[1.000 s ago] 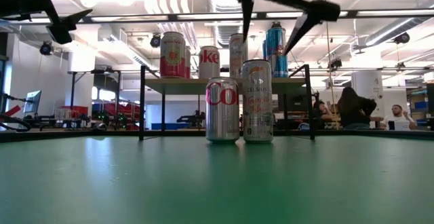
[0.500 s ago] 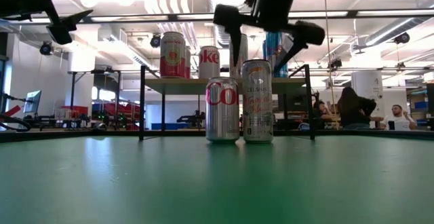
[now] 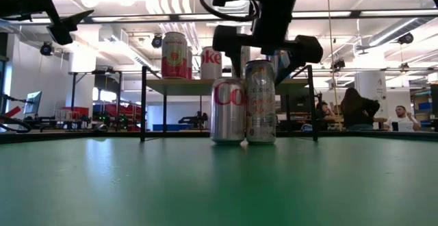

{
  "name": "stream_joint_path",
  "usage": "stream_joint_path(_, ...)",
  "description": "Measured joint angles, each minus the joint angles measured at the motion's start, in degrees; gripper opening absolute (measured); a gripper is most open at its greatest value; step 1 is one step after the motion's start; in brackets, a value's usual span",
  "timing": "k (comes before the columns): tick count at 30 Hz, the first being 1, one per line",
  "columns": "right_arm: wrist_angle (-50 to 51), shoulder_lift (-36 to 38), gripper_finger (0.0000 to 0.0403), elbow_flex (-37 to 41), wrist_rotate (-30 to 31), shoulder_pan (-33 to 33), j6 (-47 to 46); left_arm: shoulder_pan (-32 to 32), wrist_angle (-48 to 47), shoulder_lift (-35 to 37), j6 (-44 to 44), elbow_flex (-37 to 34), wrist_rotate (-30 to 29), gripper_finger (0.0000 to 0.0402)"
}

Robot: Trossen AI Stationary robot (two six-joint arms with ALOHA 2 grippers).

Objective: Place canned beverage on shelf
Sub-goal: Put the white-yellow soda can on the shelf aligned with the other white-yellow soda can

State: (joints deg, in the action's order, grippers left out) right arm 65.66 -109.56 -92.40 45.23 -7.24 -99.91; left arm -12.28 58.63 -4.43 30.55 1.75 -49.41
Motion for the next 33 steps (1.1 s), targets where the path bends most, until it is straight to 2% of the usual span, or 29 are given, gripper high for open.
stream_joint_path(7,3.59,0.25,0.0305,0.00,-0.24,-0.01,-5.38,0.00,0.01,0.00,0.00,0.01,0.01,0.0380)
stream_joint_path(14,3.45,0.66,0.0255,-0.41,-1.43,-0.32,-4.22,-0.01,0.00,0.00,0.00,0.01,0.00,0.0380)
stream_joint_path(24,8.41,0.66,0.0253,-6.77,-1.95,-0.93,-3.06,-0.01,0.02,0.00,0.00,0.01,0.00,0.0380)
stream_joint_path(33,15.99,0.66,0.0253,-18.42,5.21,-2.19,1.80,0.01,0.01,0.00,0.00,0.00,0.00,0.0380)
